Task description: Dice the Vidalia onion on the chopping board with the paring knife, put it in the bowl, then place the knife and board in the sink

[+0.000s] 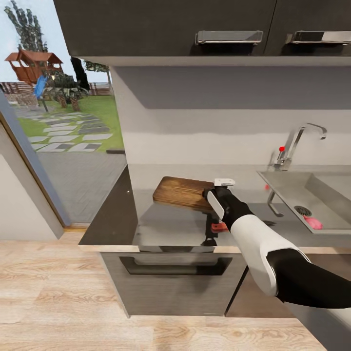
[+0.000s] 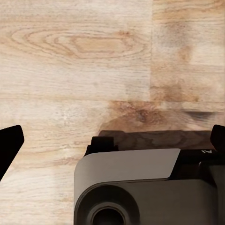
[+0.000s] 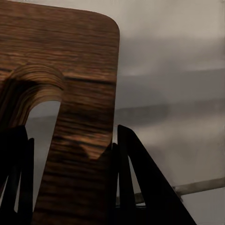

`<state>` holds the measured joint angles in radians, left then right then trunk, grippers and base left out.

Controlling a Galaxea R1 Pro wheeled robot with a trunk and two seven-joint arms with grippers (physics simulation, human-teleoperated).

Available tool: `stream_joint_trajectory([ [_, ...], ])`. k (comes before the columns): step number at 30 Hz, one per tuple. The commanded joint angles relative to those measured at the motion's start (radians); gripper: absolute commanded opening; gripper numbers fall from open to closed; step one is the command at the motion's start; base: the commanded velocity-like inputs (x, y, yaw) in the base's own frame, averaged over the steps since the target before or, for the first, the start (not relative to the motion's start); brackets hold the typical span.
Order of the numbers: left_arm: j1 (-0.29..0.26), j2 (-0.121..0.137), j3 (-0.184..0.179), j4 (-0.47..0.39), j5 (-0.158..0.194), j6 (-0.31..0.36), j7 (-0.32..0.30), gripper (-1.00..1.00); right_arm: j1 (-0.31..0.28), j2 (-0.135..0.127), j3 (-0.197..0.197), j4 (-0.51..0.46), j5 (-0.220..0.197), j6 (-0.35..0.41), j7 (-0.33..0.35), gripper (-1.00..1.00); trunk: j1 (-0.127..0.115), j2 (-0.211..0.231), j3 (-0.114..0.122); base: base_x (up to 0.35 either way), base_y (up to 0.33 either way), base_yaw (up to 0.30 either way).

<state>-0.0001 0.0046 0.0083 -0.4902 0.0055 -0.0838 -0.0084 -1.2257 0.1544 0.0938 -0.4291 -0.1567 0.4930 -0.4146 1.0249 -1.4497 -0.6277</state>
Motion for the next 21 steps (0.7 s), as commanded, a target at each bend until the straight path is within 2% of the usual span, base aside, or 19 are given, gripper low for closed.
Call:
stream_joint_trajectory([
  [1, 0.000, 0.000, 0.001, -0.001, 0.001, -0.002, -0.001, 1.00, 0.000, -0.001, 0.007, 0.069, -0.006, 0.010, -0.009, -1.00, 0.000, 0.000, -0.001, 0.000, 0.000, 0.000],
  [21, 0.000, -0.002, 0.001, 0.011, 0.000, -0.002, -0.001, 1.00, 0.000, 0.000, 0.006, 0.049, -0.006, 0.015, -0.015, -1.00, 0.000, 0.000, -0.001, 0.000, 0.000, 0.000],
])
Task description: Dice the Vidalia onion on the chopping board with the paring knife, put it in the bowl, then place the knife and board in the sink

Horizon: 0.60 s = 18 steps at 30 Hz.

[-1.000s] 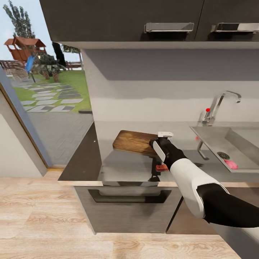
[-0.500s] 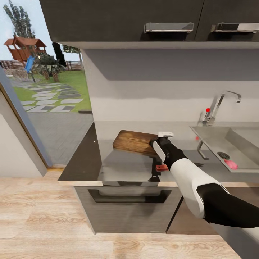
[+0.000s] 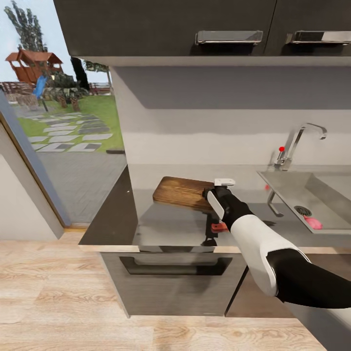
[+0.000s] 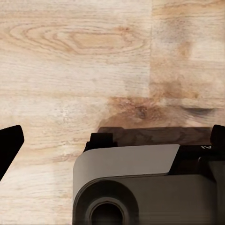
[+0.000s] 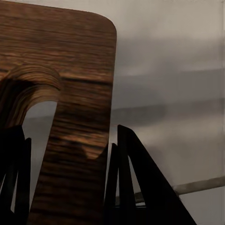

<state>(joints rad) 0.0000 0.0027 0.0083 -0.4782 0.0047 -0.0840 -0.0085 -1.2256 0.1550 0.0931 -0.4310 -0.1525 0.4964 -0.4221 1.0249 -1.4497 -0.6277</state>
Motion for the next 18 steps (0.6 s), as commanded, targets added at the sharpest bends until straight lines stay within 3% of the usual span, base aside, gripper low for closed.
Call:
stream_joint_trajectory([
  [1, 0.000, 0.000, 0.001, 0.001, 0.000, -0.002, -0.001, 1.00, 0.000, -0.001, 0.007, 0.051, -0.010, 0.012, -0.008, -1.00, 0.000, 0.000, -0.001, 0.000, 0.000, 0.000],
  [18, 0.000, 0.000, 0.001, 0.003, 0.000, -0.003, -0.001, 1.00, 0.000, 0.000, 0.008, 0.008, -0.010, 0.017, -0.010, -1.00, 0.000, 0.000, 0.018, 0.000, 0.000, 0.000],
])
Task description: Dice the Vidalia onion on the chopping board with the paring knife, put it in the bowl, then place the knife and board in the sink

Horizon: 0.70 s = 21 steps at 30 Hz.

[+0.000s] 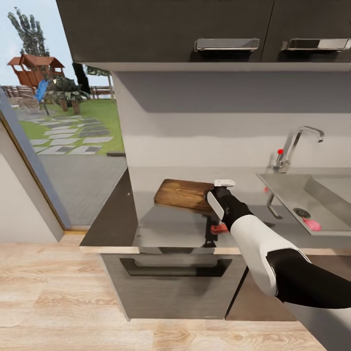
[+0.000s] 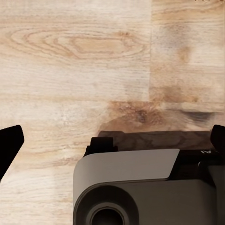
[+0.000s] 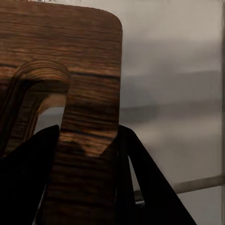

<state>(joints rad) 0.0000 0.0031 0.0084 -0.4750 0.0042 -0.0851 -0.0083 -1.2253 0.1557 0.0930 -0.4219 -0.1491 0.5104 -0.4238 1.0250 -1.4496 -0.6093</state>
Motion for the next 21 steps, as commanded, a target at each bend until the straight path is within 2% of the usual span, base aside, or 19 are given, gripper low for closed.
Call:
stream_joint_trajectory([
  [1, 0.000, 0.000, 0.001, 0.000, 0.000, -0.002, -0.001, 1.00, 0.000, -0.001, 0.008, -0.001, -0.014, 0.003, -0.009, -1.00, 0.000, 0.000, 0.001, 0.000, 0.000, 0.000],
  [18, 0.000, 0.000, 0.001, -0.001, 0.000, -0.002, -0.001, 1.00, 0.000, -0.001, 0.008, -0.001, -0.014, 0.007, -0.009, -1.00, 0.000, 0.000, 0.028, 0.000, 0.000, 0.000],
  [19, 0.000, 0.000, 0.001, -0.001, 0.000, -0.002, -0.001, 1.00, 0.000, -0.014, 0.007, -0.002, -0.015, 0.006, 0.139, -1.00, 0.000, 0.000, 0.029, 0.000, 0.000, 0.000],
  [21, 0.000, 0.000, 0.001, -0.001, 0.000, -0.002, -0.001, 1.00, 0.000, -0.018, 0.007, -0.002, -0.014, 0.006, 0.159, -1.00, 0.000, 0.000, 0.032, 0.000, 0.000, 0.000],
])
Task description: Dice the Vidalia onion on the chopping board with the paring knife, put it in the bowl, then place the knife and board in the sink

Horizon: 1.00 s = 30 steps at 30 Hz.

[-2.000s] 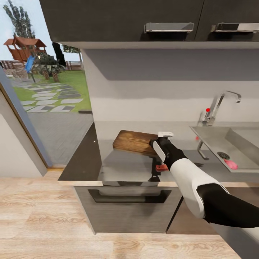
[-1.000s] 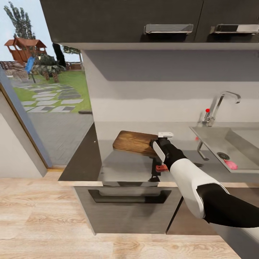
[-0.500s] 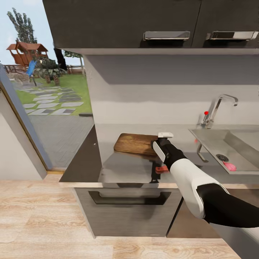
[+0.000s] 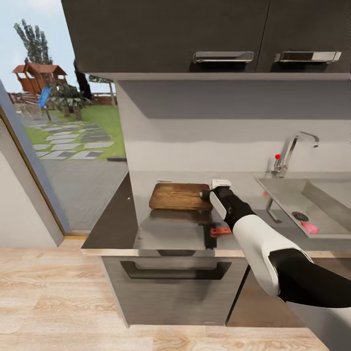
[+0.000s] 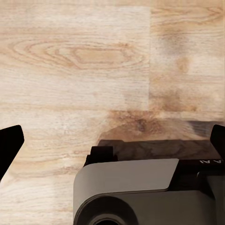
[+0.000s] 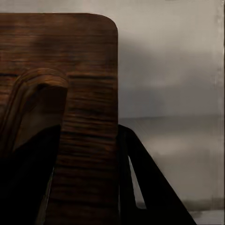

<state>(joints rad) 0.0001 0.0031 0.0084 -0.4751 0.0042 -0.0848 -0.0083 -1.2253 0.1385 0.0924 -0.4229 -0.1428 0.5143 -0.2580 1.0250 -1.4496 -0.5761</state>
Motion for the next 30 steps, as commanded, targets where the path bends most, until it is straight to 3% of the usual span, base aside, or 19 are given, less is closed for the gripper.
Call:
stream_joint_trajectory([
  [1, 0.000, 0.000, 0.001, 0.000, 0.000, -0.002, -0.001, 1.00, 0.000, -0.002, 0.007, -0.001, -0.020, 0.002, 0.001, -1.00, 0.000, 0.000, 0.001, 0.000, 0.000, 0.000],
  [20, 0.000, -0.003, 0.000, 0.001, -0.001, -0.001, -0.001, 1.00, 0.000, -0.005, 0.008, 0.000, -0.021, 0.003, 0.016, -1.00, 0.000, 0.000, 0.031, 0.000, -0.004, 0.000],
  [30, 0.000, -0.005, 0.001, 0.003, -0.003, -0.001, 0.001, 1.00, 0.000, -0.005, 0.009, 0.000, -0.017, 0.003, 0.016, -1.00, 0.000, 0.000, 0.032, 0.061, -0.259, 0.000],
])
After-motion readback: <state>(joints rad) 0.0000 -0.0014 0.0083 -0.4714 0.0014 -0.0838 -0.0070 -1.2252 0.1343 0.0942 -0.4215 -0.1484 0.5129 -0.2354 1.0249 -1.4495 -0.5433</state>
